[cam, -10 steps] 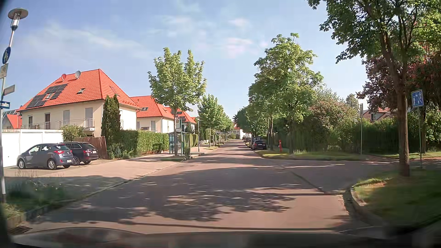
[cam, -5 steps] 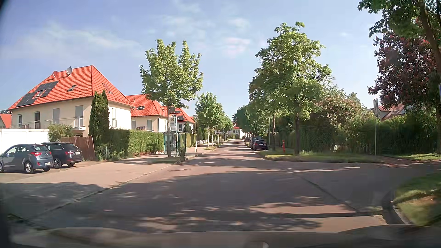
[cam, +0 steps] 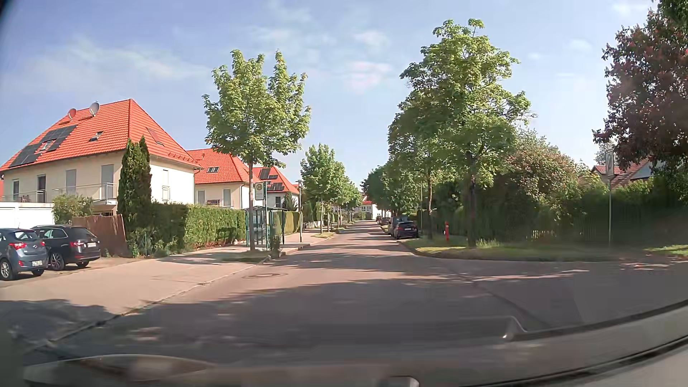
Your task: Follow the waypoints while adhering to traffic rules and regulations
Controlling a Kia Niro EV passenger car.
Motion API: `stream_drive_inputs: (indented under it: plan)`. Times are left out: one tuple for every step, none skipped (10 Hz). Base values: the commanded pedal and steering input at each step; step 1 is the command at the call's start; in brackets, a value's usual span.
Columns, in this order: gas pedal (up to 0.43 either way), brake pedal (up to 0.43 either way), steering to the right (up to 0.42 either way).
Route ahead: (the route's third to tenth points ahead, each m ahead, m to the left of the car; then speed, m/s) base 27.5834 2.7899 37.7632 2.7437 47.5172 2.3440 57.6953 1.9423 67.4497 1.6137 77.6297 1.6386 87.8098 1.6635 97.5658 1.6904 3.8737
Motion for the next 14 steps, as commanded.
stream_drive_inputs:
  plan:
    - [0.0, 0.0, 0.008]
    - [0.0, 0.0, 0.009]
    - [0.0, 0.0, 0.011]
    - [0.0, 0.0, 0.012]
    - [0.0, 0.0, 0.012]
    - [0.0, 0.0, 0.012]
    - [0.0, 0.0, 0.012]
    - [0.0, 0.0, 0.014]
    - [0.0, 0.0, 0.014]
    - [0.028, 0.0, 0.014]
    - [0.047, 0.0, 0.014]
    - [0.067, 0.0, 0.014]
    - [0.079, 0.0, 0.013]
    - [0.087, 0.0, 0.011]
